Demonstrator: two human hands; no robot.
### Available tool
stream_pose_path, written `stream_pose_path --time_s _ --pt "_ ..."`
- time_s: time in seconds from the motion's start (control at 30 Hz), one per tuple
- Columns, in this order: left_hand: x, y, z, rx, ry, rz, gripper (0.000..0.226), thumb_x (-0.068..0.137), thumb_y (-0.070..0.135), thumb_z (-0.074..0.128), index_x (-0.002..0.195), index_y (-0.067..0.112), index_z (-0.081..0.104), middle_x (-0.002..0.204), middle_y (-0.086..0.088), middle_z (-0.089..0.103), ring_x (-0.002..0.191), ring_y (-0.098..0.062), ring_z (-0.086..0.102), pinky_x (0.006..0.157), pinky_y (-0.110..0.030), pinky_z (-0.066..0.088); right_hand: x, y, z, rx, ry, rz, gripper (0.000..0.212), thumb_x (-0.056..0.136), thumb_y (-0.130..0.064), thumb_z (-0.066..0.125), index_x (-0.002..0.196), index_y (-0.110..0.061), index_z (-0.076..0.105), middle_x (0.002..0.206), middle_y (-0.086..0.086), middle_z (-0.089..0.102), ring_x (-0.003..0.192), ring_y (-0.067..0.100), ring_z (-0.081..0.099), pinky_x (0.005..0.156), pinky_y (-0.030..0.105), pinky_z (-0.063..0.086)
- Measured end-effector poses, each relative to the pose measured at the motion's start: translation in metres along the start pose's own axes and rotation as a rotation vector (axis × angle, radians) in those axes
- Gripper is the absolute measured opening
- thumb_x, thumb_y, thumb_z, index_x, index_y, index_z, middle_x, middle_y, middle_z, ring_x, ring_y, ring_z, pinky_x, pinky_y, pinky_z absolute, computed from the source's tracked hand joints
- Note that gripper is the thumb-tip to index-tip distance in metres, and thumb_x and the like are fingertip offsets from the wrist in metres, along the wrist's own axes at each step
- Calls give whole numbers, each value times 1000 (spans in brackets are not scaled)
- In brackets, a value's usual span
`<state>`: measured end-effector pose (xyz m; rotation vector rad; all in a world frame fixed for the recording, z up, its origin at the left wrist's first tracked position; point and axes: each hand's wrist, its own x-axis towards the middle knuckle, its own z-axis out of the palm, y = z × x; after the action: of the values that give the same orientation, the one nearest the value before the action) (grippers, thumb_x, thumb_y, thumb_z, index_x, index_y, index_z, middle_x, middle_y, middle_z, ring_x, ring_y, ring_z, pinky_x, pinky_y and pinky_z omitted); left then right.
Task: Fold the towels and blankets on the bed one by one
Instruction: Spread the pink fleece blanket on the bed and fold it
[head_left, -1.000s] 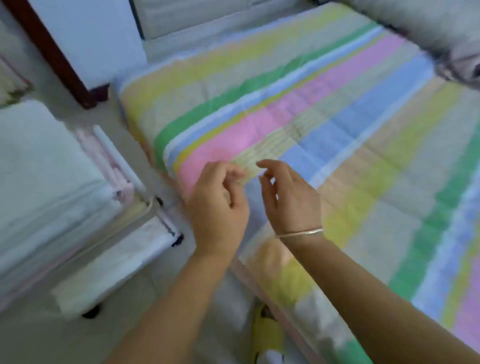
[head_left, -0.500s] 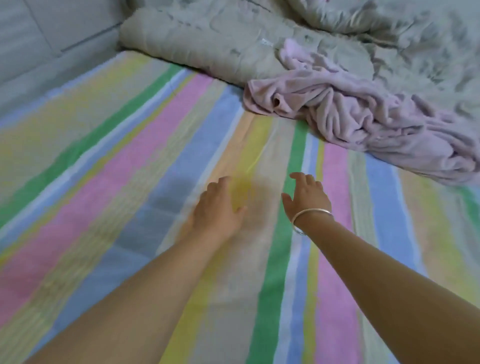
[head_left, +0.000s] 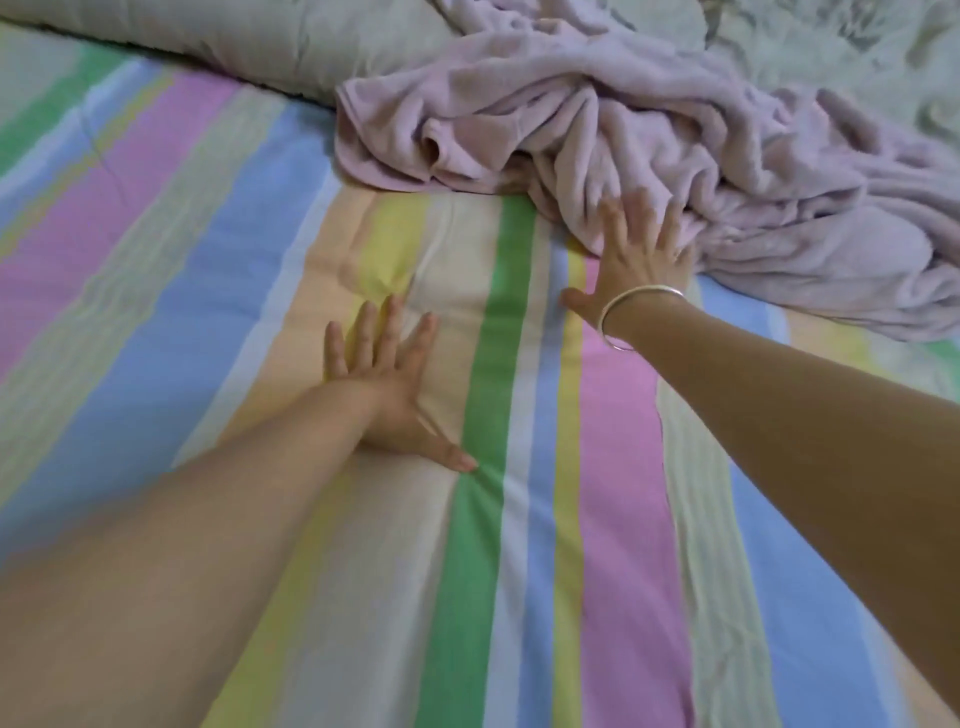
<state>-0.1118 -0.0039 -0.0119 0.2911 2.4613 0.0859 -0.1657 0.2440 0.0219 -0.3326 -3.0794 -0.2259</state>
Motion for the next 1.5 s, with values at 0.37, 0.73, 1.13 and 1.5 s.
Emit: stream_pose_path --time_s 0.37,0.73,1.13,1.5 --pt "1 -2 3 38 34 9 160 26 100 51 135 35 -45 132 -3 -62 123 -27 -55 107 -60 -25 45 17 12 181 -92 161 56 88 -22 58 138 -10 38 124 22 58 112 39 57 83 37 43" --pt "-53 -5 -26 -954 76 72 51 85 54 63 127 26 56 126 8 55 122 -11 44 95 -22 33 -108 -18 -15 293 -266 -76 51 90 -55 47 119 -15 58 119 15 64 106 35 59 78 34 40" --pt "-216 -59 11 -329 491 -262 80 82 36 66 147 13 25 153 -18 25 140 -35 25 111 -41 28 -349 -187 -123 856 -1035 -237 30 95 -33 54 116 -12 63 96 4 58 91 18 56 70 29 42" --pt "-270 4 60 -272 447 340 39 83 44 34 100 26 64 107 -5 67 107 -32 57 90 -38 44 -351 -59 -116 1310 -658 446 18 89 3 56 94 -12 65 75 3 64 61 13 58 59 20 50"
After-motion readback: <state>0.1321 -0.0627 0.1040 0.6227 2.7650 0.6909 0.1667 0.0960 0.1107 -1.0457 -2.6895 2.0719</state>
